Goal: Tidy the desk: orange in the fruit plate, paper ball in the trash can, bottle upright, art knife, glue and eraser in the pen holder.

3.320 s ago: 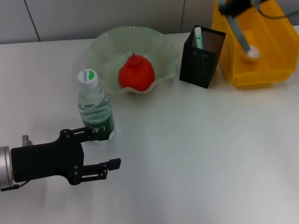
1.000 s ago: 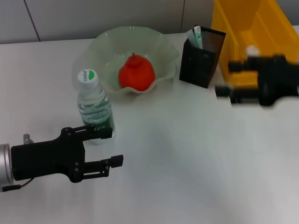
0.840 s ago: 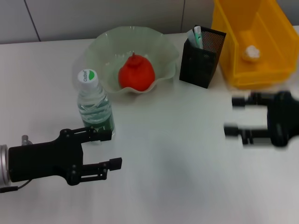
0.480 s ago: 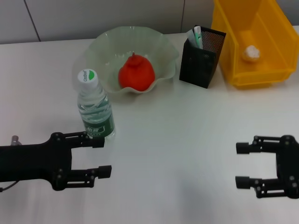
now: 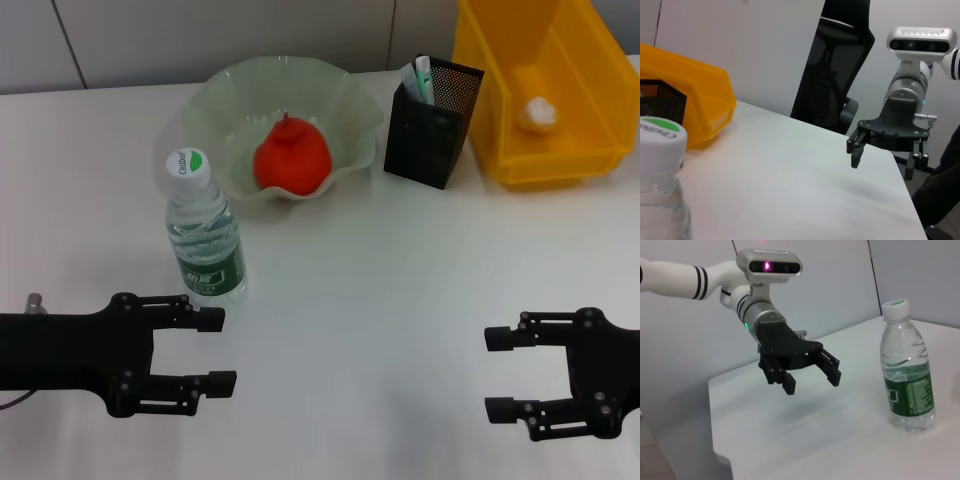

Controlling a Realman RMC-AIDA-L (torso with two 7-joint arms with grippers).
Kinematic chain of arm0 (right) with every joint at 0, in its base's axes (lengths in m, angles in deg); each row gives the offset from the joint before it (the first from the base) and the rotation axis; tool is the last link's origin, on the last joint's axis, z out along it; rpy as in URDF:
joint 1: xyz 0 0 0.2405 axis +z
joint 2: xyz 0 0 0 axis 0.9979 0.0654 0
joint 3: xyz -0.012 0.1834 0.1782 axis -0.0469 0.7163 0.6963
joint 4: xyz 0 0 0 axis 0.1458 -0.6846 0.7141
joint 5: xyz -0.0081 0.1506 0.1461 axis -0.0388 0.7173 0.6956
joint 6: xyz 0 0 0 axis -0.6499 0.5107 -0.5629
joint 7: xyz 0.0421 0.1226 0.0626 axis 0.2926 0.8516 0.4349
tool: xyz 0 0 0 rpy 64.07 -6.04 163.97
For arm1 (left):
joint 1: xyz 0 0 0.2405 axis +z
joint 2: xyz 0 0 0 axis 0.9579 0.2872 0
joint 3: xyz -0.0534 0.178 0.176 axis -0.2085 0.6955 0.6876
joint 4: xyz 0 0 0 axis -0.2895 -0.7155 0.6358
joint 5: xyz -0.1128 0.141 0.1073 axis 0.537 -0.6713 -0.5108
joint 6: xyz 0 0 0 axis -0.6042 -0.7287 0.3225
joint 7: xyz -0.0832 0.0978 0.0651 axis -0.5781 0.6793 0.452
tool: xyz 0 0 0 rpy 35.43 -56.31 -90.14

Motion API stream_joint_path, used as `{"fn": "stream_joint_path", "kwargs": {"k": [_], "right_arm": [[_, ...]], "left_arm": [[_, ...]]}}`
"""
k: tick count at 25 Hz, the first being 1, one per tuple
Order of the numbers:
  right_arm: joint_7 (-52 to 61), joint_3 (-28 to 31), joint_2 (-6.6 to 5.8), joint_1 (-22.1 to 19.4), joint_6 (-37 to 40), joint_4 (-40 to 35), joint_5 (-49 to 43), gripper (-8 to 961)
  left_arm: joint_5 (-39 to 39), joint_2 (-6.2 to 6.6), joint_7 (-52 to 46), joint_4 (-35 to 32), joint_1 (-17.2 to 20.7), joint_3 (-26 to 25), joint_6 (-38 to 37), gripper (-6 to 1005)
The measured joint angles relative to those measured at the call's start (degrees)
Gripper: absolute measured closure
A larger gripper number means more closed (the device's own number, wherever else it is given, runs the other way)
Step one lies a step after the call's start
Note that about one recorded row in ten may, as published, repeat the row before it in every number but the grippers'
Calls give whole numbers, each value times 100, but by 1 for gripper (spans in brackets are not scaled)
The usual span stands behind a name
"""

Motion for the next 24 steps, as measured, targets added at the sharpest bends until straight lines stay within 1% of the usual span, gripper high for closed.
{"fn": "stream_joint_path", "kwargs": {"k": [12, 24], "right_arm": [[-166, 34, -12, 138, -94, 243, 0, 203], [-177, 55, -19, 148, -106, 320, -1, 203]], "left_arm": [[-4, -27, -2, -2, -12, -43, 79, 242], [-1, -25, 1, -3, -12, -42, 78, 242]]}}
